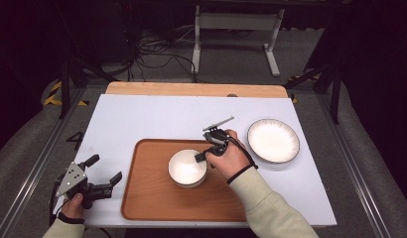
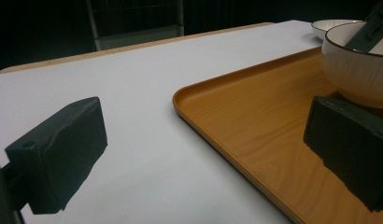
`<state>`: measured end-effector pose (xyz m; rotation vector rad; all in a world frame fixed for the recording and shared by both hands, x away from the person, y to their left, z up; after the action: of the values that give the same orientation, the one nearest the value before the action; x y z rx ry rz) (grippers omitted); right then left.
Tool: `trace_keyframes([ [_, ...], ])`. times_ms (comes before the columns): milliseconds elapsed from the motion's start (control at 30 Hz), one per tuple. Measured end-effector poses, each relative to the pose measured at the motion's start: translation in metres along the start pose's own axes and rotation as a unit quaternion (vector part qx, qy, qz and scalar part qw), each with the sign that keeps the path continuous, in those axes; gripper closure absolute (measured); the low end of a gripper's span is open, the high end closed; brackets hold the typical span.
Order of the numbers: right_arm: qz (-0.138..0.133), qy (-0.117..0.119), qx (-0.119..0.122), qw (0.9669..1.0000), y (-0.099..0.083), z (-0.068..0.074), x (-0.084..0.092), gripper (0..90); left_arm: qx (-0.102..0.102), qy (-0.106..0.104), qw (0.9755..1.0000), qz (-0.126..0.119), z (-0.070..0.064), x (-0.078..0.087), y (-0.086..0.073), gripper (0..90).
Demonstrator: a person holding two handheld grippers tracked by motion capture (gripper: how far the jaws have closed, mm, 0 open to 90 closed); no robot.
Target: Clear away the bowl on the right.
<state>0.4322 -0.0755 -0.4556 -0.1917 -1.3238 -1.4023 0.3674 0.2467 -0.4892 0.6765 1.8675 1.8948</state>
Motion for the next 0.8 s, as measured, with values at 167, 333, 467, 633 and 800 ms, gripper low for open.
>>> trace_keyframes([
  [167, 0.003, 0.0, -0.001, 1.0, -0.0019, -0.001, -0.0019, 78.1, 0.0, 0.0, 1.0, 0.0, 0.0, 0.0, 0.0, 0.3],
  [333, 0.003, -0.001, -0.003, 1.0, -0.0031, -0.0014, -0.004, 76.8, 0.0, 0.0, 1.0, 0.0, 0.0, 0.0, 0.0, 0.3],
  [467, 0.004, 0.0, -0.005, 1.0, -0.0041, -0.0025, -0.0042, 77.0, 0.0, 0.0, 1.0, 0.0, 0.0, 0.0, 0.0, 0.3],
  [633, 0.006, 0.0, -0.008, 1.0, -0.0047, -0.0031, -0.0043, 77.1, 0.0, 0.0, 1.0, 0.0, 0.0001, 0.0, 0.0, 0.3],
  [800, 0.007, -0.002, -0.01, 0.9999, -0.0059, -0.0043, -0.0045, 75.1, 0.0, 0.0, 1.0, 0.0, 0.0, 0.0, 0.0, 0.3],
])
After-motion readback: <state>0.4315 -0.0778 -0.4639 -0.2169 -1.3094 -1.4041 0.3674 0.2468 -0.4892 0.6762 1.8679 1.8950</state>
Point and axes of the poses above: each handheld gripper's, and its own axes: x roughly backward along the jaws, y roughly out of its top, z roughly to its left, the point moved 7 cm from there along -x, roughly forward along the jaws, and after that the axes turned 10 degrees about -z, right-handed, at the moved point
